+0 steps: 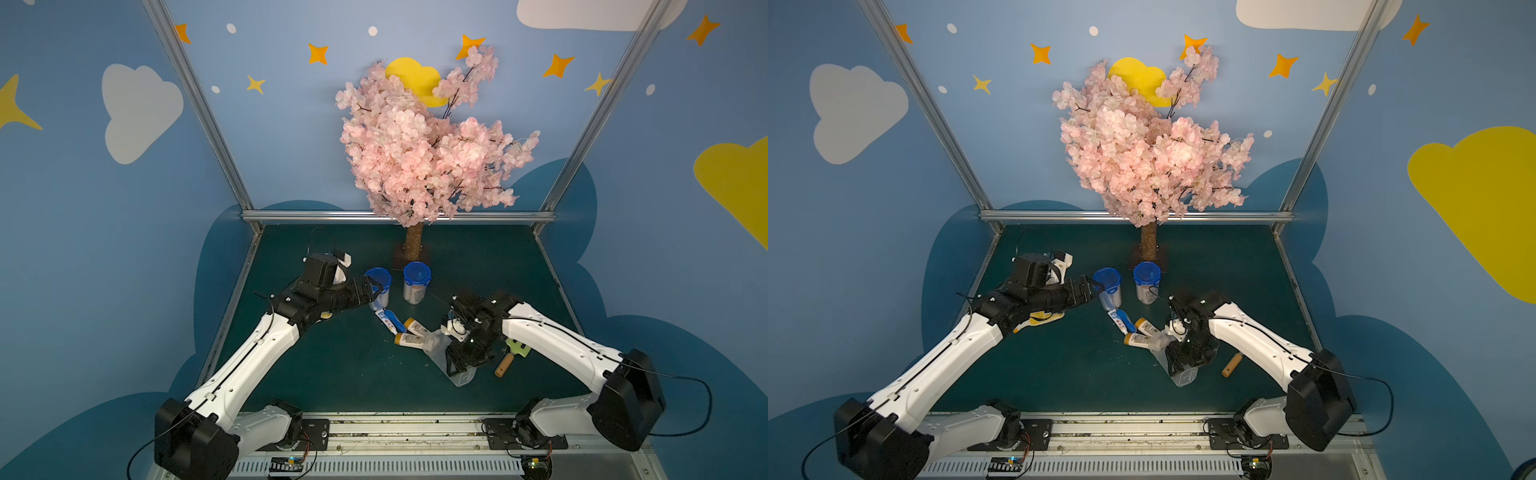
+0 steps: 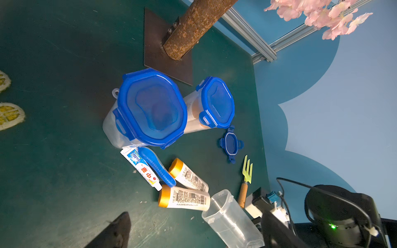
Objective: Take out toiletry kits
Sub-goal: 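Pour the toiletry kits out of the container.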
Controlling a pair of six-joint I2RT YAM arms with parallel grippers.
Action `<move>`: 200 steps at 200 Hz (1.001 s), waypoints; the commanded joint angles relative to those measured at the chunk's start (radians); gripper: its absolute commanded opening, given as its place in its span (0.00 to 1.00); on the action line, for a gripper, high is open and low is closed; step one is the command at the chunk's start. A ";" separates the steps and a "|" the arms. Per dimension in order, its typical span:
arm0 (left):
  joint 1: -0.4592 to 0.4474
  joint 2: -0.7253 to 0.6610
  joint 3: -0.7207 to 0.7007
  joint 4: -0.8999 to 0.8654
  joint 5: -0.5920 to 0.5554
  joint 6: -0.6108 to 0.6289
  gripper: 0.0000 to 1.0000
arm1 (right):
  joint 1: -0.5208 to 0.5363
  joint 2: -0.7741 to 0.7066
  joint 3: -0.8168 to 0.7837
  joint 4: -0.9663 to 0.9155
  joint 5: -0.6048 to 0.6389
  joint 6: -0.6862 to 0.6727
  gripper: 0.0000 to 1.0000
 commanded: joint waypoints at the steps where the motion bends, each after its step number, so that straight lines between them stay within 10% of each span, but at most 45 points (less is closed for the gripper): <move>1: 0.007 0.006 0.013 0.021 0.015 0.012 0.93 | -0.052 -0.091 0.009 -0.035 -0.031 0.020 0.50; 91: 0.007 0.019 0.007 0.053 0.012 -0.008 0.94 | -0.288 -0.126 -0.050 0.544 0.351 0.133 0.50; 200: 0.006 0.055 0.042 0.055 -0.012 0.001 0.92 | -0.381 0.533 0.349 0.626 0.181 0.139 0.65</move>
